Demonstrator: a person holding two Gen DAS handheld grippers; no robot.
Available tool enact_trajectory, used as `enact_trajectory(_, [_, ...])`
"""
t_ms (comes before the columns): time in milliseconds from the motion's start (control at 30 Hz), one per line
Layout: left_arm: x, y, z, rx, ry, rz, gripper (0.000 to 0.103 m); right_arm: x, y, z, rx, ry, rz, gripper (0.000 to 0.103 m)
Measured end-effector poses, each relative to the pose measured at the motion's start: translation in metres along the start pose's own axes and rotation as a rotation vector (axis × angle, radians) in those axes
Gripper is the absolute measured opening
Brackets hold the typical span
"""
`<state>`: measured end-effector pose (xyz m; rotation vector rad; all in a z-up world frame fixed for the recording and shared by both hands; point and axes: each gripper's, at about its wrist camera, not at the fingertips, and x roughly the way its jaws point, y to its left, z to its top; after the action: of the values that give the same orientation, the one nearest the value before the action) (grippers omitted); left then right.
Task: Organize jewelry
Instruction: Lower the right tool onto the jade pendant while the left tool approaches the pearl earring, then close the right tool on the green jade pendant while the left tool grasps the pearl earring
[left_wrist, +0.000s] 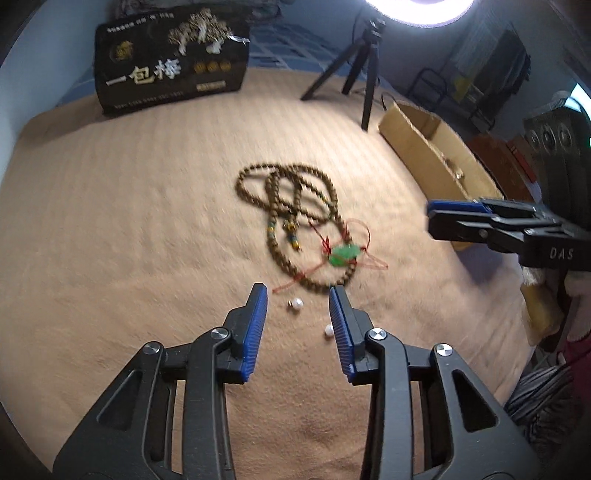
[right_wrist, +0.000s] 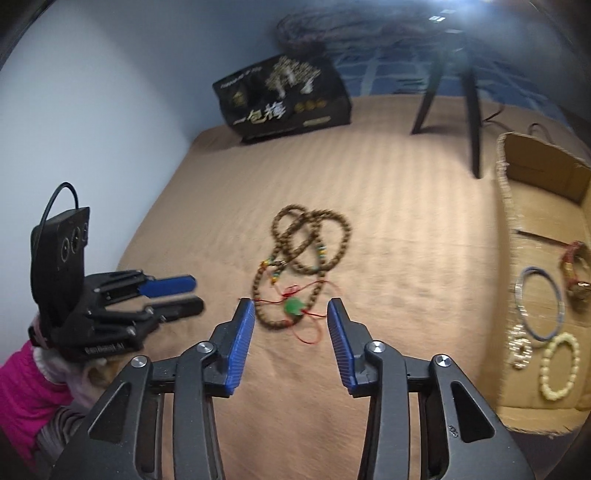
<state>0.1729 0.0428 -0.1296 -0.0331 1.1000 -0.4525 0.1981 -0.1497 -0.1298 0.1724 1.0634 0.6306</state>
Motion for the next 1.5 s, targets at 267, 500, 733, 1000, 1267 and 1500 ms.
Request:
enact_trajectory(267, [0.019, 0.0, -0.008, 0.02, 0.037, 0.004, 0.031, 0.04, 0.013, 0.003, -0.048, 0.07, -0.014, 0.036])
enact_trajectory(500, [0.026, 0.006, -0.009, 0.024, 0.05, 0.004, 0.023, 0.055, 0.013, 0.003, -0.107, 0.075, -0.06, 0.036])
enact_trajectory(733, [0.035, 0.001, -0.01, 0.062, 0.071, 0.031, 0.023, 0.062, 0.011, 0.002, -0.151, 0.089, -0.088, 0.036])
enact_trajectory(1000, [0.043, 0.001, -0.01, 0.071, 0.073, 0.044, 0.023, 0.075, 0.017, -0.006, -0.211, 0.131, -0.119, 0.037])
enact_trajectory(1267, [0.05, -0.001, -0.012, 0.084, 0.081, 0.055, 0.023, 0.08, 0.023, -0.013, -0.257, 0.138, -0.142, 0.038])
enact_trajectory(1500, [0.053, -0.001, -0.012, 0.088, 0.08, 0.054, 0.023, 0.082, 0.031, -0.017, -0.295, 0.138, -0.167, 0.038])
